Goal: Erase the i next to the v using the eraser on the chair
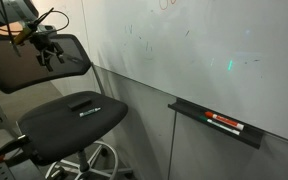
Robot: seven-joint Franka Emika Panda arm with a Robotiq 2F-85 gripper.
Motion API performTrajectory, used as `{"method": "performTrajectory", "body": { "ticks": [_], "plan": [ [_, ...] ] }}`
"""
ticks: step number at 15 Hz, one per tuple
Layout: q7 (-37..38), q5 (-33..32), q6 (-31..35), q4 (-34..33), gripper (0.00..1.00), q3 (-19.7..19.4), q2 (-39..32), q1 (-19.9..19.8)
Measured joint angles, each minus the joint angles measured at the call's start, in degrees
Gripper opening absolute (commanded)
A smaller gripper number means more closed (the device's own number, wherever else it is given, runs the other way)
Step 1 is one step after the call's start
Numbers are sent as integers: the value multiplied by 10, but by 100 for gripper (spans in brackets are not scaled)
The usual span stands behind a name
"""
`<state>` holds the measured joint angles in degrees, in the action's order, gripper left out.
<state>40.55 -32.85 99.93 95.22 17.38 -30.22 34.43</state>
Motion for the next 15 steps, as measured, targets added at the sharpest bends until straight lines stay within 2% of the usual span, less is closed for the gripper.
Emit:
{"method": "performTrajectory", "body": {
  "ticks": [4,7,11,15],
  "plan": [
    [-1,48,-43,-56,100,-31,-42,11],
    [-18,112,-74,-91,100,-44,-69,7],
    [-91,215,-96,-137,100,-44,-86,-18],
    [-160,312,-117,-169,100,-44,-90,-63]
  ]
}}
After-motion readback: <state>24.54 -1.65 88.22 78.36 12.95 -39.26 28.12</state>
